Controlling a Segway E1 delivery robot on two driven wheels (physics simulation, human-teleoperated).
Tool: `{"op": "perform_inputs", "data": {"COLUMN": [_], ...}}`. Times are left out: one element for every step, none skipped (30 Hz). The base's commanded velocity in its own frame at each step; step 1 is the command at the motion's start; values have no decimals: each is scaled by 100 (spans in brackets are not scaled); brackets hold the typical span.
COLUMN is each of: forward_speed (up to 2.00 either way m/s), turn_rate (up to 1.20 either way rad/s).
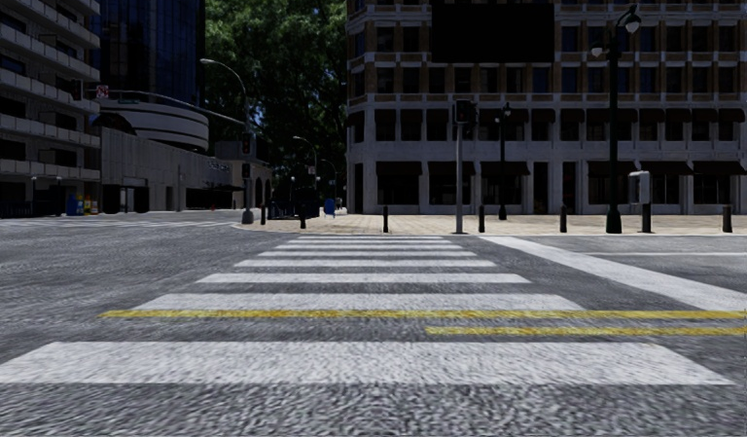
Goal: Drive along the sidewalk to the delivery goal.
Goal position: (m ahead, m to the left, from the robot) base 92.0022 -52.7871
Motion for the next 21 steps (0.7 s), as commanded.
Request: {"op": "perform_inputs", "data": {"forward_speed": [200, 200, 200, 200, 200, 200, 200, 200, 200, 200, 200, 200, 200, 200, 200, 200, 200, 200, 200, 200, 200], "turn_rate": [0, 0, 0, 0, 0, 0, 0, 0, 0, 0, 0, 0, 0, 0, 0, 0, 0, 0, 0, 0, 0]}}
